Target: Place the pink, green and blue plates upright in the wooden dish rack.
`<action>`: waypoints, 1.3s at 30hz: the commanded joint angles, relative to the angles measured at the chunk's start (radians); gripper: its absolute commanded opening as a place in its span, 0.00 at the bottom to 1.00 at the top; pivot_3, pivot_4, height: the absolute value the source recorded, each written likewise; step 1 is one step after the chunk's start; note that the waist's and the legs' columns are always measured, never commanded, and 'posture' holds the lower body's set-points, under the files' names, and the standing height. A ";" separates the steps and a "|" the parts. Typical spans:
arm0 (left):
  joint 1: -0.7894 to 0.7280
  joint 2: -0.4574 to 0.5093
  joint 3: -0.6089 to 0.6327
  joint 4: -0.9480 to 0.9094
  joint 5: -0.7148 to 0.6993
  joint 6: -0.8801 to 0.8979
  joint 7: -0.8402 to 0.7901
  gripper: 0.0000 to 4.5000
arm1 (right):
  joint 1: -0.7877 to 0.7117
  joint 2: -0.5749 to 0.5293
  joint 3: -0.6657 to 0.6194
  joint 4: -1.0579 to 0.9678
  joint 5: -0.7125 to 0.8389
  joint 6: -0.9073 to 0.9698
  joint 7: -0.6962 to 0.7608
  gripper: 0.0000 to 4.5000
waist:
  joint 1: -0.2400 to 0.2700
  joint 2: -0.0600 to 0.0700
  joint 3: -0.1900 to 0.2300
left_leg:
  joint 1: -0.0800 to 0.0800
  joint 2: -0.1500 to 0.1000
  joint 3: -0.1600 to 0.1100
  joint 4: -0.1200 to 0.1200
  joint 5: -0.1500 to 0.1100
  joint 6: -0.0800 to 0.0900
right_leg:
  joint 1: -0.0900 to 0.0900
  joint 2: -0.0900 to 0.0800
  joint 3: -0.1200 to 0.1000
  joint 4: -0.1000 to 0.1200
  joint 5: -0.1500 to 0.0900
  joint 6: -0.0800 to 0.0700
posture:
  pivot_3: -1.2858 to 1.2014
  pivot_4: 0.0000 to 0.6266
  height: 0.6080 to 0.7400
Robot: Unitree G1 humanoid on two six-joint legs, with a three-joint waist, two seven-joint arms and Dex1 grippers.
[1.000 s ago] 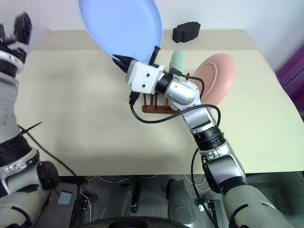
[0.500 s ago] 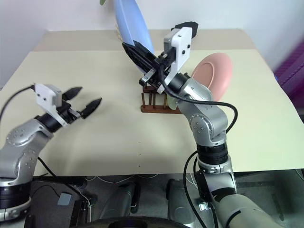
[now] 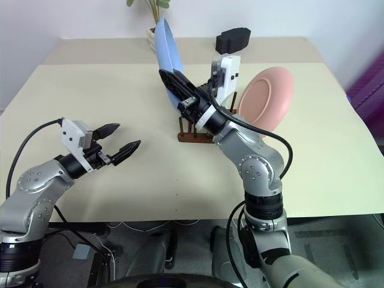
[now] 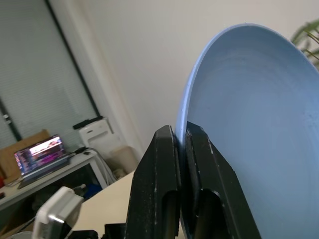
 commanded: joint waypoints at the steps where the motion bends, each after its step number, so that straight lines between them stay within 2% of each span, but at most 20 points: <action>1: -0.009 -0.001 0.006 -0.025 0.002 -0.019 0.002 0.99 | 0.000 0.017 -0.019 -0.029 0.018 -0.023 -0.012 0.00 | -0.001 0.000 0.000 | 0.000 0.000 0.000 0.000 0.000 0.000 | 0.000 0.000 0.000 0.000 0.000 0.000 | 0.52 0.24 0.93; 26: -0.006 -0.011 -0.008 -0.042 0.017 -0.015 0.028 0.99 | 0.011 0.072 -0.098 0.041 0.129 0.034 -0.156 0.00 | 0.000 0.000 0.000 | 0.000 0.000 0.000 0.000 0.000 0.000 | 0.000 0.000 0.000 0.000 0.000 0.000 | 0.52 0.24 0.93; 27: -0.006 -0.011 -0.009 -0.042 0.018 -0.015 0.028 1.00 | 0.010 0.072 -0.099 0.042 0.132 0.034 -0.159 0.15 | 0.000 0.000 0.000 | 0.000 0.000 0.000 0.000 0.000 0.000 | 0.000 0.000 0.000 0.000 0.000 0.000 | 0.52 0.24 0.93; 28: -0.006 -0.011 -0.009 -0.042 0.019 -0.015 0.028 1.00 | 0.010 0.071 -0.099 0.043 0.134 0.034 -0.160 0.22 | 0.000 0.000 0.000 | 0.000 0.000 0.000 0.000 0.000 0.000 | 0.000 0.000 0.000 0.000 0.000 0.000 | 0.52 0.24 0.93; 35: -0.003 -0.010 -0.009 -0.043 0.018 -0.016 0.027 1.00 | 0.005 0.057 -0.086 0.033 0.120 0.025 -0.148 0.99 | -0.001 0.000 0.000 | 0.000 0.000 0.000 0.000 0.000 0.000 | 0.000 0.001 0.000 0.000 0.000 0.000 | 0.52 0.24 0.93; 39: -0.004 -0.012 -0.010 -0.040 0.018 -0.016 0.026 1.00 | -0.007 0.012 -0.050 0.015 0.061 -0.005 -0.090 0.99 | -0.001 0.000 0.000 | 0.000 0.000 0.000 0.000 0.000 0.000 | 0.000 0.001 0.000 0.000 0.000 0.000 | 0.52 0.24 0.93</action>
